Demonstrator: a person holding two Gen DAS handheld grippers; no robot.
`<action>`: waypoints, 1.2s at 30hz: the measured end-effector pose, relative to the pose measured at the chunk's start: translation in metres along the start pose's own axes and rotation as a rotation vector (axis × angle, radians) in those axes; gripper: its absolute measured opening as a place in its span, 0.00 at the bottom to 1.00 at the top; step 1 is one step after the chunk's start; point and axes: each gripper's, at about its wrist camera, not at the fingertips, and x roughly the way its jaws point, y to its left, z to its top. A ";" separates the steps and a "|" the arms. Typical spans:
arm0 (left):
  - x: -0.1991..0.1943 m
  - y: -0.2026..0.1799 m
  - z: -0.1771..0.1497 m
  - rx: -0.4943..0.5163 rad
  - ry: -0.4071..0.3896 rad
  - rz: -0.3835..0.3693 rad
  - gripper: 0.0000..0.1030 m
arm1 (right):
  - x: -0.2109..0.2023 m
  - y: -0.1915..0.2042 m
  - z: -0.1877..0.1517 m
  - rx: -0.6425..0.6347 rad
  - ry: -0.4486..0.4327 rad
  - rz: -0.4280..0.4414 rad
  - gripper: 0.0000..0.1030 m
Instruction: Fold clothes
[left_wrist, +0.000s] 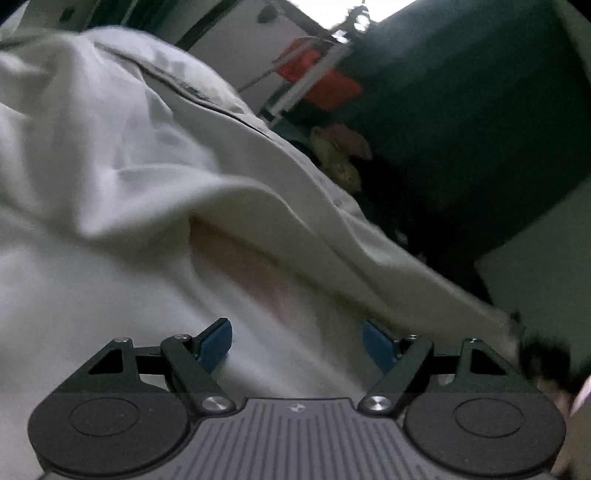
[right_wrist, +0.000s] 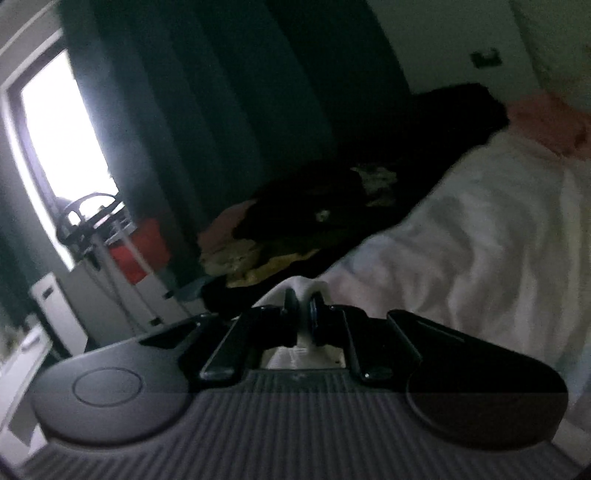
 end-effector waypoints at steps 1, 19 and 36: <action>0.013 0.009 0.008 -0.055 -0.001 0.007 0.77 | 0.005 -0.011 -0.003 0.014 0.011 -0.014 0.09; 0.037 0.035 0.053 -0.258 0.024 -0.203 0.11 | 0.017 0.031 0.086 -0.221 -0.242 0.050 0.09; 0.031 0.022 0.002 -0.034 0.121 -0.029 0.11 | -0.053 -0.177 -0.076 0.527 0.099 -0.187 0.69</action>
